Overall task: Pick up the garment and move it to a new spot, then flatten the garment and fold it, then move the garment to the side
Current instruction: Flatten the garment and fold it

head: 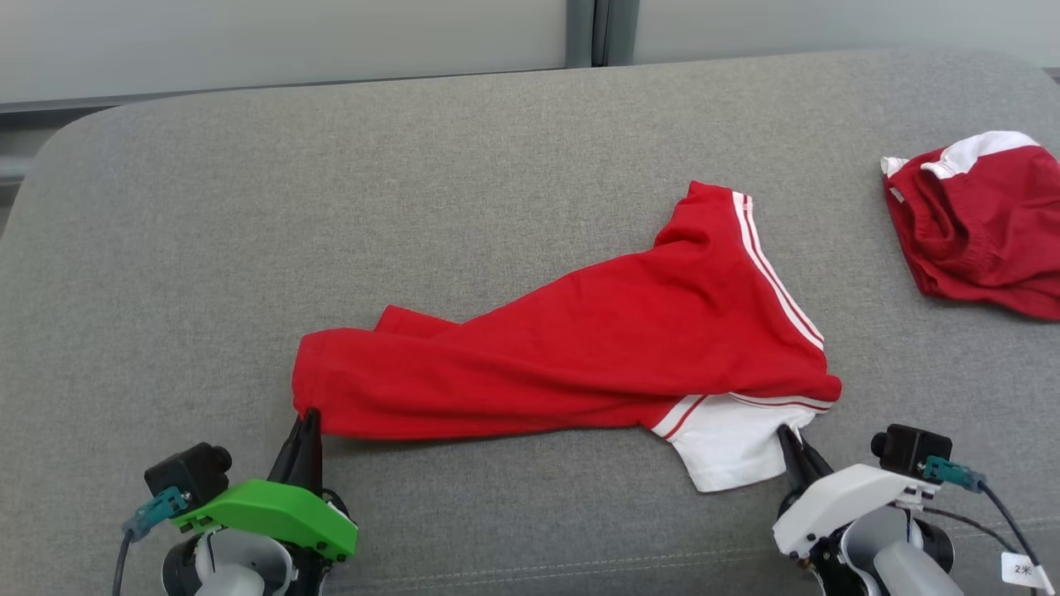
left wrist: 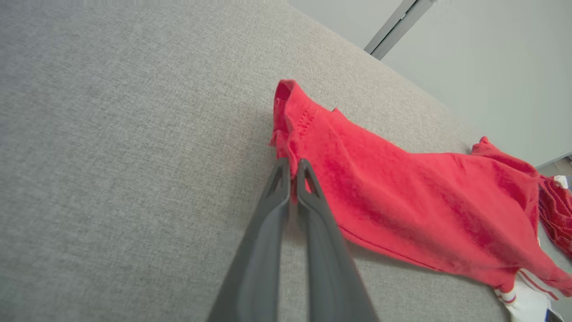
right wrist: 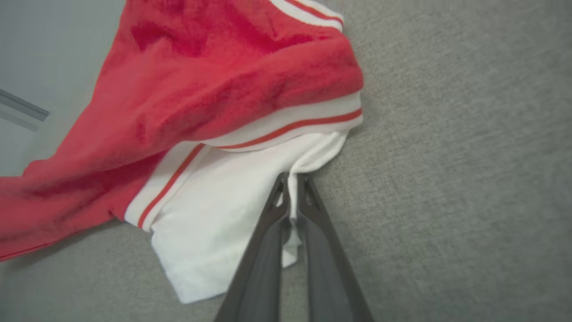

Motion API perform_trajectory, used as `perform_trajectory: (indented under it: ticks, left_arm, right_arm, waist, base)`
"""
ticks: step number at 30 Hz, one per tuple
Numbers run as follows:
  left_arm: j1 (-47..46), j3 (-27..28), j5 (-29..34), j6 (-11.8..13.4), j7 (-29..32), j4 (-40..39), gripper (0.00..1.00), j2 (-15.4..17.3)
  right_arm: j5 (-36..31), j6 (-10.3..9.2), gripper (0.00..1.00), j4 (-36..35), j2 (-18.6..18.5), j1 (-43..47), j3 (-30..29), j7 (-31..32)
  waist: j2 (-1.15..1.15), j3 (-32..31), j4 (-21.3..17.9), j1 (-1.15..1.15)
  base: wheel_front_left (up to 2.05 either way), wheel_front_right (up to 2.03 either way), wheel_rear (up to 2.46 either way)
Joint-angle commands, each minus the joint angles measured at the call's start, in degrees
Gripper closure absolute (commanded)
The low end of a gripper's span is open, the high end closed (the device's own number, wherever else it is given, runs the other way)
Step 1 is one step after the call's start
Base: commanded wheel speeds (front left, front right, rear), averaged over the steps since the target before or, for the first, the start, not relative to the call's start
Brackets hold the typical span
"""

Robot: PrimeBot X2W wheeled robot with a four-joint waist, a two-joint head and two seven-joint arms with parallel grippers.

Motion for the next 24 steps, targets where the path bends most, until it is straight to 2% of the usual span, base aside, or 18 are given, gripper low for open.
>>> perform_trajectory:
  ticks: [1, 5, 10, 18, 24]
  left_arm:
    - [0.17, 0.28, -0.06, -0.24, 0.02, -0.37, 1.0, 0.57]
    - [-2.28, -0.34, 0.7, -0.19, 2.31, -2.84, 1.0, 2.01]
    - [-6.82, -0.86, 1.35, 0.45, 6.92, -6.23, 1.0, 4.53]
    - [-18.11, -2.28, 3.05, 0.72, 16.3, -9.25, 1.0, 8.39]
    - [-27.07, -4.41, 5.65, -0.23, 22.5, -9.52, 1.0, 10.61]
  right_arm:
    - [0.63, 0.01, 1.0, -0.63, -0.42, -1.1, 0.19, 0.11]
    - [4.28, 0.01, 1.0, -5.1, -2.77, -2.83, 2.11, 2.96]
    - [4.76, 0.01, 1.0, -9.85, -6.2, -7.08, 3.08, 7.85]
    - [1.22, 0.01, 1.0, -13.06, -9.75, -16.7, 2.98, 15.94]
    - [-1.84, 0.01, 1.0, -14.07, -11.38, -24.49, 3.16, 21.08]
  waist:
    - [0.0, -0.56, -0.24, 0.0]
    - [0.0, -2.35, -0.84, 0.0]
    - [0.0, -5.22, -1.24, 0.0]
    - [0.0, -8.86, -1.02, 0.0]
    - [0.0, -11.03, -0.82, 0.0]
  base:
    - [0.0, 0.0, 0.0]
    - [0.0, 0.0, 0.0]
    - [0.0, 0.0, 0.0]
    - [0.0, 0.0, 0.0]
    - [0.0, 0.0, 0.0]
